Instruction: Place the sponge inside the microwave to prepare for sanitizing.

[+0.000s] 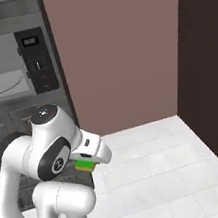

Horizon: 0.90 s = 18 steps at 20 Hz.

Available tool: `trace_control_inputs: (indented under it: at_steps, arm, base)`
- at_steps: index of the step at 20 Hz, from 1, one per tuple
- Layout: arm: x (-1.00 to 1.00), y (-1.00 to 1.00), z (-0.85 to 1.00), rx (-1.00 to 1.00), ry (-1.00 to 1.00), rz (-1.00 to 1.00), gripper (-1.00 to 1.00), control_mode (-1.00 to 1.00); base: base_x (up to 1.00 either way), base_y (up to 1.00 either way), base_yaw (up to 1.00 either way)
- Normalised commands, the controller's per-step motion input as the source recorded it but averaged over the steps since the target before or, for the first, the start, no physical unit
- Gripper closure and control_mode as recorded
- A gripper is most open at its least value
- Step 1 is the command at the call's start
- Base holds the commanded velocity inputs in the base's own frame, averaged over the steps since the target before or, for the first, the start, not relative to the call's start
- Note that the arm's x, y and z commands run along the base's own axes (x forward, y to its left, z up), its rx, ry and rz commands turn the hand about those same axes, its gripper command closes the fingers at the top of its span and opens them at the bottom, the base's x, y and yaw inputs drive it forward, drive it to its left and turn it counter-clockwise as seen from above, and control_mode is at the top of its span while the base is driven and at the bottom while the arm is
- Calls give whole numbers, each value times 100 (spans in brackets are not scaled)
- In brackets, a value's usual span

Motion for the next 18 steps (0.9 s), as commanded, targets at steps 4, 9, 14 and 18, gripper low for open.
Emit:
trace_control_inputs:
  at_steps: [4,9,14,18]
  arm:
    - [0,0,0,0,0,0,100,100]
    - [0,0,0,0,0,0,100,100]
    - [0,0,0,0,0,0,100,100]
    - [0,0,0,0,0,0,100,100]
  base:
    - [62,0,67]
    - [69,0,68]
    - [55,0,60]
    - [34,0,57]
